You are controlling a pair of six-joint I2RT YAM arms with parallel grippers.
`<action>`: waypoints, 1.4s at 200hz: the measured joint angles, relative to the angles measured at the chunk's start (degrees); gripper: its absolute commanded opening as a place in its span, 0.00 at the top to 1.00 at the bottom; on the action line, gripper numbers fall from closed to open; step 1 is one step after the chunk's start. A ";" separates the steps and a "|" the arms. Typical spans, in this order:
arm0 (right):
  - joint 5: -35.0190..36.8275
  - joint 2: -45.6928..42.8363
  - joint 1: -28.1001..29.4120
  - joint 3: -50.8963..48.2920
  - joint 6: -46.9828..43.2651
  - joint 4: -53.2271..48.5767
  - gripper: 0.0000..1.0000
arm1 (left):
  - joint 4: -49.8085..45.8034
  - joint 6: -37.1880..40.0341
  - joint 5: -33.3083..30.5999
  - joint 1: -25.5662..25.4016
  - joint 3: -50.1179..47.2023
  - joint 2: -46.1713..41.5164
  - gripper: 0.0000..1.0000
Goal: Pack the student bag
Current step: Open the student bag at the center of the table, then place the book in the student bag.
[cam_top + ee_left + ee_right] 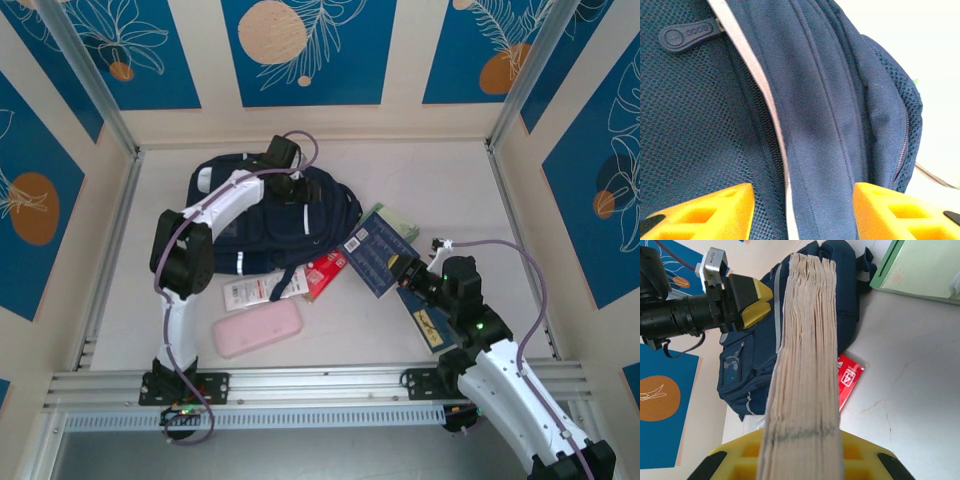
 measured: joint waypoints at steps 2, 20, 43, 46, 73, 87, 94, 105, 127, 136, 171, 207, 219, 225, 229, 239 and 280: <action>-0.07 0.00 -0.02 0.00 0.00 0.00 1.00 | 0.00 0.00 0.13 0.00 0.13 0.11 0.46; -0.31 0.00 -0.35 0.00 0.31 0.02 1.00 | 0.07 0.00 1.20 -0.11 2.05 1.90 0.47; -0.98 0.02 -1.03 -0.04 0.96 0.35 1.00 | 0.07 0.42 2.64 -0.74 3.85 4.55 0.54; -1.07 0.09 -1.14 -0.04 1.09 0.42 1.00 | -0.07 0.66 2.82 -0.85 4.28 5.07 0.54; -1.97 0.20 -1.88 -0.04 1.31 0.72 1.00 | -2.36 2.01 2.62 -2.03 8.33 8.76 0.57; -2.32 0.20 -2.14 -0.04 1.33 0.76 1.00 | -4.11 3.15 0.90 -2.58 10.01 9.81 0.67; -2.45 0.20 -2.19 -0.02 1.33 0.79 1.00 | -4.61 3.87 0.11 -2.78 10.36 9.99 0.76; -2.58 0.20 -2.23 0.00 1.31 0.74 1.00 | -5.44 4.17 -1.09 -3.02 10.67 9.99 0.89; -2.91 0.22 -2.51 0.57 1.25 -0.17 1.00 | -6.95 6.14 -2.67 -3.04 10.91 9.84 1.00; -2.89 0.22 -2.62 1.03 1.22 -0.70 1.00 | -7.26 6.43 -2.84 -3.08 10.91 9.51 1.00; -2.91 0.52 -3.50 3.80 0.04 -3.39 1.00 | -10.14 8.07 -2.25 -3.10 10.84 4.02 1.00; -2.99 1.33 -3.80 6.54 -1.84 -5.18 1.00 | -15.04 10.75 0.15 -3.10 8.02 -7.23 1.00; -3.13 1.88 -3.85 7.34 -2.23 -5.27 1.00 | -15.85 11.56 0.70 -3.10 6.01 -11.78 1.00; -3.34 2.25 -3.93 7.78 -2.43 -5.27 1.00 | -16.13 11.87 1.03 -3.08 4.98 -13.97 1.00; -3.58 2.67 -3.96 8.09 -2.56 -5.22 1.00 | -16.17 12.02 1.27 -3.04 4.13 -15.58 1.00; -4.35 3.74 -3.96 8.68 -2.64 -4.96 1.00 | -16.35 12.24 1.86 -2.95 2.32 -19.04 1.00; -10.38 11.06 -3.96 9.94 -1.27 -1.11 1.00 | -16.83 13.57 4.02 -2.60 -2.34 -26.64 1.00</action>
